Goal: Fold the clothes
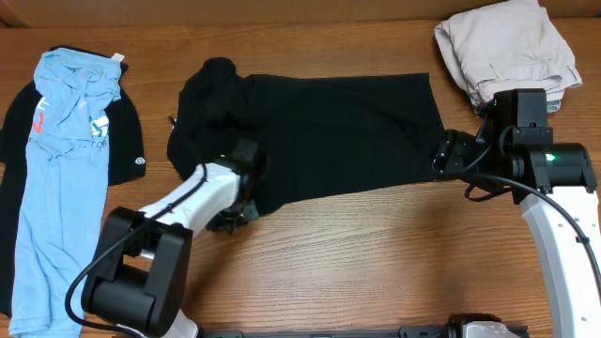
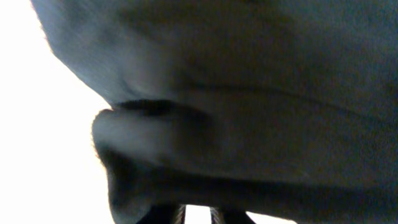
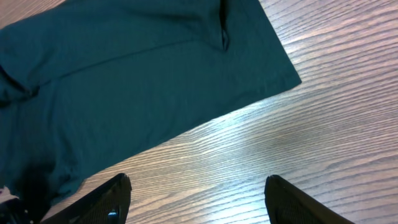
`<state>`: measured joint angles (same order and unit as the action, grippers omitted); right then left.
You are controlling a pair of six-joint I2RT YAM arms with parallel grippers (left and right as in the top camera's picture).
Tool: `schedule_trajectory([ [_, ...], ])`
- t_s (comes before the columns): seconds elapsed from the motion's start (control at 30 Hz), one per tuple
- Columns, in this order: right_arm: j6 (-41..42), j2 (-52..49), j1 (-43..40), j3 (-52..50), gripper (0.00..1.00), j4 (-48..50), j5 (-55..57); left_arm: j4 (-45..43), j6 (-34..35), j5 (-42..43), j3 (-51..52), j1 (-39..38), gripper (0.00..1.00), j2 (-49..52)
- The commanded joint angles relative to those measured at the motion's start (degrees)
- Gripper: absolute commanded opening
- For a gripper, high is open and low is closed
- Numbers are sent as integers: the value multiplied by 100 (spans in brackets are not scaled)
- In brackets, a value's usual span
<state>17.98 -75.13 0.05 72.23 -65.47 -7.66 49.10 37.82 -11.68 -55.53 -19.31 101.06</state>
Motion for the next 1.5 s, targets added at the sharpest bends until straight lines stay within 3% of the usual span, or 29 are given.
schedule_trajectory([
  [0.0, -33, -92, 26, -20, 73, 74, 4, -210, -393, -219, 33, 114, 10, 9],
  [0.17, -33, -221, 26, -20, 73, 72, 4, -219, -870, -85, -282, 103, 24, 9],
  [0.37, -35, -280, 26, -20, 73, 79, 4, -315, -1377, -76, -625, 103, 74, 9],
  [0.63, -37, -280, 26, -20, 73, 92, 7, -678, -1412, 24, -603, 101, 78, 114],
  [0.93, -37, -280, 26, -20, 73, 87, 7, -540, -1556, 695, -603, 90, 69, 769],
  [1.0, -37, -280, 26, -20, 73, 85, 7, -389, -1556, 708, -603, 90, 56, 822],
  [1.07, -35, -280, 26, -20, 73, 85, 4, -188, -1561, 704, -612, 94, 29, 822],
  [1.13, -35, -280, 26, -20, 72, 85, 4, 166, -1558, 706, -706, 101, 9, 822],
  [1.17, -35, -280, 26, -24, 72, 87, 4, 358, -1558, 704, -772, 103, 4, 822],
  [1.23, -33, -365, 26, -28, 72, 79, 7, 1167, -1613, 660, -1147, 105, 4, 822],
  [1.47, -33, -1038, 26, -28, 71, 50, 9, 2223, -1823, 247, -2026, 107, 4, 822],
])
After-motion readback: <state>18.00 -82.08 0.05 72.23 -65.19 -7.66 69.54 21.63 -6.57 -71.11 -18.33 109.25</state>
